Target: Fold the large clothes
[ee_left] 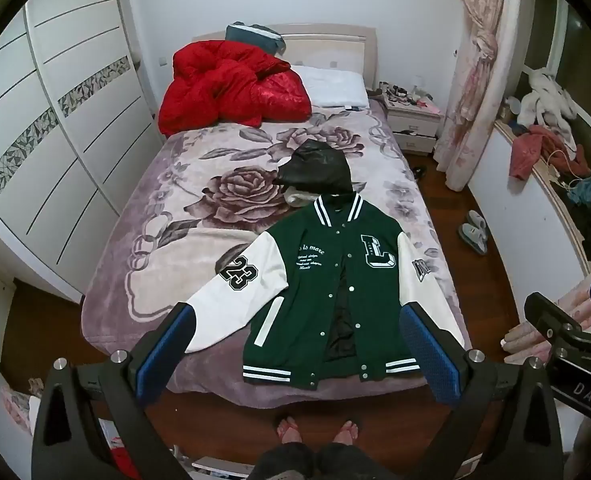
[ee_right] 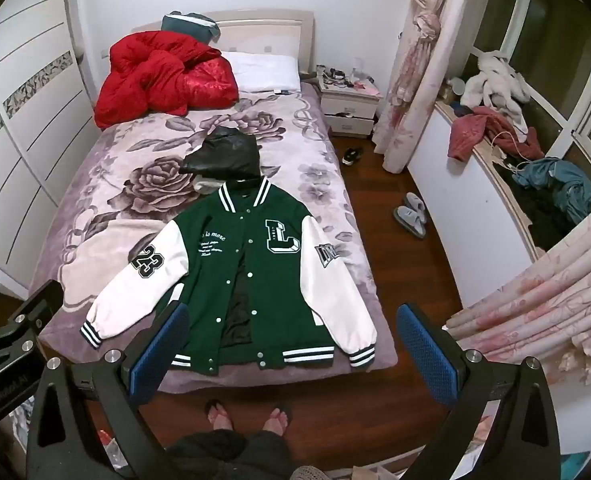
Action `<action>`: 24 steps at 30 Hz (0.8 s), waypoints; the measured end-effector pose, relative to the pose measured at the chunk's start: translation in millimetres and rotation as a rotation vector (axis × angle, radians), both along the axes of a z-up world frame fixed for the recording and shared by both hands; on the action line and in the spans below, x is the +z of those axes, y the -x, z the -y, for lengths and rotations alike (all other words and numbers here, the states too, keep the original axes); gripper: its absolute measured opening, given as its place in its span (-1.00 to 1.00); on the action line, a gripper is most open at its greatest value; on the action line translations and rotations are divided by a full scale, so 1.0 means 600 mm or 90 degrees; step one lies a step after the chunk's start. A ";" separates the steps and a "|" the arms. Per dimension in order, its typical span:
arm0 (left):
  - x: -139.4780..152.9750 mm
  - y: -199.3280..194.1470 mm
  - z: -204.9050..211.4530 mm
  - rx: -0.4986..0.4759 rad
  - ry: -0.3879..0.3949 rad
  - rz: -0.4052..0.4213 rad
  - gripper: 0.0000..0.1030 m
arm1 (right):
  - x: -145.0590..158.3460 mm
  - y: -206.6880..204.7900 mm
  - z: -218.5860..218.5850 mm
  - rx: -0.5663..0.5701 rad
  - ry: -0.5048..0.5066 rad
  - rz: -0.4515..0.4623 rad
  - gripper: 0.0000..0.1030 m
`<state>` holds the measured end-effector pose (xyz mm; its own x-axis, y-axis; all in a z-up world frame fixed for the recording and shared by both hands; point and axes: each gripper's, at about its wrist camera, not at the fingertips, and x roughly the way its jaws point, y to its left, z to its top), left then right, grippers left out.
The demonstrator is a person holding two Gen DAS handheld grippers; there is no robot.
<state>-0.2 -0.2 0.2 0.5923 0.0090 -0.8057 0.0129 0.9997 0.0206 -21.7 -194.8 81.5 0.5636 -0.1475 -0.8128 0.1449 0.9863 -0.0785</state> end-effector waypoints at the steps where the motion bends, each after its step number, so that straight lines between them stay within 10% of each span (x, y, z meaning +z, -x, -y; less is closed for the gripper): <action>1: 0.000 0.000 0.000 0.000 -0.001 0.000 1.00 | 0.000 0.000 0.000 0.000 -0.002 -0.002 1.00; 24: 0.000 -0.003 0.003 0.002 0.007 0.001 1.00 | 0.003 -0.001 -0.002 0.000 0.004 0.003 1.00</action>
<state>1.9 -2.1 0.4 0.5935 0.0014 -0.8048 0.0097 0.9999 0.0089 -20.8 -193.8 83.6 0.5675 -0.1525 -0.8091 0.1449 0.9859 -0.0842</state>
